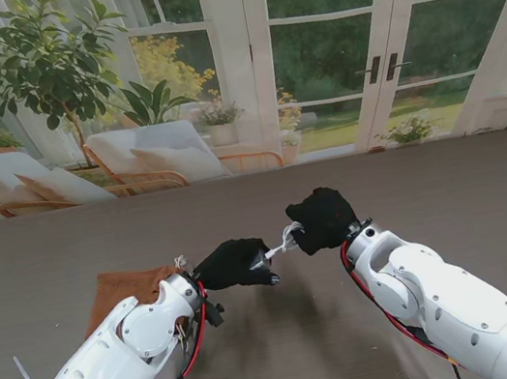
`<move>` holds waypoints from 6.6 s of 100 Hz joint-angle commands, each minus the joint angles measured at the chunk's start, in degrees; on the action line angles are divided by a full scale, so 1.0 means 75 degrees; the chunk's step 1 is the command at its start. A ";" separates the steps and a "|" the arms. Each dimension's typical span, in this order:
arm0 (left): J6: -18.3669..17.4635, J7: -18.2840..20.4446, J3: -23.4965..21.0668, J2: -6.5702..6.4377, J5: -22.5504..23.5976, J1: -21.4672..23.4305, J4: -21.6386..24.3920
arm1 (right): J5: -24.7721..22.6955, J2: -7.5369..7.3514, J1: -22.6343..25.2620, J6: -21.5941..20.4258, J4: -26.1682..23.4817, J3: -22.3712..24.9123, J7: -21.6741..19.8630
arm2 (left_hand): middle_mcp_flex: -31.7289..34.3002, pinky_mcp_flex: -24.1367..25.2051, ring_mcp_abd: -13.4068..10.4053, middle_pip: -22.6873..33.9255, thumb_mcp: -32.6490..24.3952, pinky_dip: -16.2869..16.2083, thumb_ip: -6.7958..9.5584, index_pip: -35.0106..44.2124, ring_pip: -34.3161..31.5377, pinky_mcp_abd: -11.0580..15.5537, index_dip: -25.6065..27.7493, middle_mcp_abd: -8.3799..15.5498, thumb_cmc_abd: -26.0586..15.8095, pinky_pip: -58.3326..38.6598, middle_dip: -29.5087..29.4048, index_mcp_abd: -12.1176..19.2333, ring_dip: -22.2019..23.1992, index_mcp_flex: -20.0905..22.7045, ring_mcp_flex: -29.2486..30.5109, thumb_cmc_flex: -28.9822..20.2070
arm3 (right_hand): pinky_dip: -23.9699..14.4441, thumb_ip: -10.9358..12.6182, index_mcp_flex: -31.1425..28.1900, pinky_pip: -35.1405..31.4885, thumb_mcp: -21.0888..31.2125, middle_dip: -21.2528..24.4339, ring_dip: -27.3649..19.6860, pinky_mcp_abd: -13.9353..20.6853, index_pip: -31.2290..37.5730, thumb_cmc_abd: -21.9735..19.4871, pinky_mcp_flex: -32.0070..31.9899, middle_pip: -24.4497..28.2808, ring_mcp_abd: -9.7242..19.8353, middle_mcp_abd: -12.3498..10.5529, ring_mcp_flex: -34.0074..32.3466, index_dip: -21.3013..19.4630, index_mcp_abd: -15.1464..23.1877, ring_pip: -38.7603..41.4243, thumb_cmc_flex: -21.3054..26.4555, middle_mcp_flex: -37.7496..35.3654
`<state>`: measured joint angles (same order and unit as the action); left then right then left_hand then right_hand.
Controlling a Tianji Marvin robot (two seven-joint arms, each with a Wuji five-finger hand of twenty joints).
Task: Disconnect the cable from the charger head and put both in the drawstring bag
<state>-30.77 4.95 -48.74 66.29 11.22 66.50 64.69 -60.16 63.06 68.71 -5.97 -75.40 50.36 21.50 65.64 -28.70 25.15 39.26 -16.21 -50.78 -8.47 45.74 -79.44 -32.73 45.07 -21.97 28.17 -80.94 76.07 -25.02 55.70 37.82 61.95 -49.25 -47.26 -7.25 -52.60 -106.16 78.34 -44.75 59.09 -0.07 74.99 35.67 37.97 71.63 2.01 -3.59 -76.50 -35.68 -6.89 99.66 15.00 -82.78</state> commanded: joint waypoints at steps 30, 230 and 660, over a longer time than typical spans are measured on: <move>0.0070 0.0208 -0.0073 -0.0056 0.0006 0.0045 0.0131 | -0.0239 -0.0129 -0.0220 0.0442 0.0177 0.0049 -0.0393 | 0.0756 0.0366 0.0597 0.0662 -0.1347 -0.0184 0.0134 0.1235 -0.0541 0.1017 0.0144 0.0025 -0.1535 -0.0330 0.0130 0.1654 -0.0001 0.0694 0.0541 -0.3183 | -0.0199 0.0272 -0.0960 -0.1772 0.0520 -0.0171 0.0079 0.1070 0.0882 0.0472 0.4243 0.0935 0.2265 0.0337 0.0064 -0.0381 -0.1116 0.0100 0.0749 -0.0060; -0.0178 0.0347 -0.0423 -0.0125 -0.0206 0.0084 0.0548 | -0.0512 -0.0307 -0.0157 0.0458 0.0044 0.0322 -0.1289 | 0.0851 0.0302 0.0620 0.0672 -0.1658 -0.0126 0.0081 0.1190 -0.0523 0.1045 0.0307 0.0001 -0.1464 -0.0396 0.0134 0.1604 -0.0054 0.0810 0.0637 -0.3074 | 0.0317 0.0277 -0.0257 -0.0329 -0.0005 0.0326 -0.0693 0.0572 0.0587 0.0112 0.3994 -0.0586 0.1477 0.0420 0.0067 -0.0669 0.0197 -0.1116 0.0525 -0.0069; 0.1017 0.0739 0.1053 -0.0341 0.1747 -0.0947 -0.0178 | 0.1097 0.0089 0.0012 0.0746 0.0116 0.0487 -0.1064 | -0.0835 0.1554 -0.0140 -0.0796 -0.1802 -0.0137 0.0044 0.1432 0.1701 0.2068 -0.0826 0.0708 -0.0961 0.0313 -0.0190 0.2003 -0.0571 0.0294 -0.1910 -0.2703 | -0.0150 0.3362 -0.1629 -0.1644 0.1549 -0.0258 -0.0152 0.0370 0.0252 0.3561 0.4168 0.0584 0.1436 0.1373 0.0100 -0.0796 0.0250 0.0304 0.2245 0.0001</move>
<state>-22.87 9.65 -41.17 63.20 24.51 59.98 64.14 -51.95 63.40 68.61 -0.38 -74.32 54.19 14.11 60.03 -18.68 23.72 33.62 -15.37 -50.59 -9.93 41.62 -69.09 -25.78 37.20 -20.73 26.92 -76.16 73.67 -25.93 51.22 36.44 49.87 -51.10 -45.57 18.86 -59.26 -104.67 81.10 -45.62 56.96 -4.97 67.15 67.11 37.92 73.02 -1.85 -0.40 -74.47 -36.27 -4.20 99.50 23.74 -79.79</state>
